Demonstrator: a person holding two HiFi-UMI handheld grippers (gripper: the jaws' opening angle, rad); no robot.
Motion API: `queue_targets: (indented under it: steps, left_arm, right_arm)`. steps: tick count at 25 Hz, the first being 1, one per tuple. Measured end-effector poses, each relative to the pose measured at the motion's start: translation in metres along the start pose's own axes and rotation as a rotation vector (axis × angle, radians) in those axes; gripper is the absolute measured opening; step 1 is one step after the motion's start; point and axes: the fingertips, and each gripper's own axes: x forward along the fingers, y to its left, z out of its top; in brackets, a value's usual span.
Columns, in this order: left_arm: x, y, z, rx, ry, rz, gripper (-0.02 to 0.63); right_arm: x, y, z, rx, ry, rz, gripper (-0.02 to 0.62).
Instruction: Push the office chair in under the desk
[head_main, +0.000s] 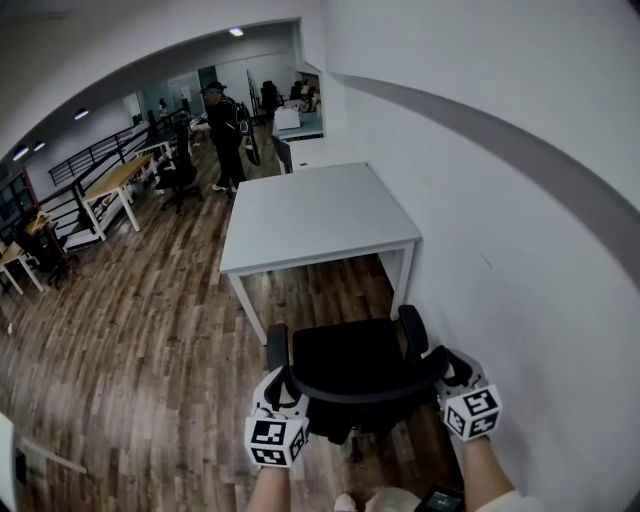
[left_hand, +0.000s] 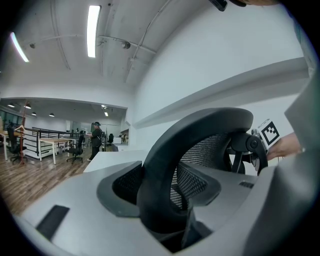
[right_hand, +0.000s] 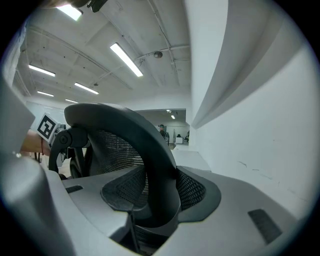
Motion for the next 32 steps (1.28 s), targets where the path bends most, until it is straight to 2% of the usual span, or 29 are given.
queue_targets:
  steps: [10,19,25,32]
  left_arm:
    - [0.030,0.020,0.009,-0.002,0.008,0.013,0.215]
    - [0.066,0.039,0.007,-0.012,0.011,0.041,0.213]
    - [0.082,0.042,0.013,-0.038,0.009,0.032,0.213]
    - [0.104,0.050,0.017,-0.032,0.014,0.076,0.215]
  right_arm:
    - [0.038,-0.011,0.010,0.019,0.009,0.030,0.207]
    - [0.086,-0.027,0.011,0.031,-0.006,0.102,0.207]
    - [0.107,-0.041,0.016,0.025,-0.013,0.119,0.207]
    - [0.135,-0.055,0.022,0.023,-0.020,0.155,0.207]
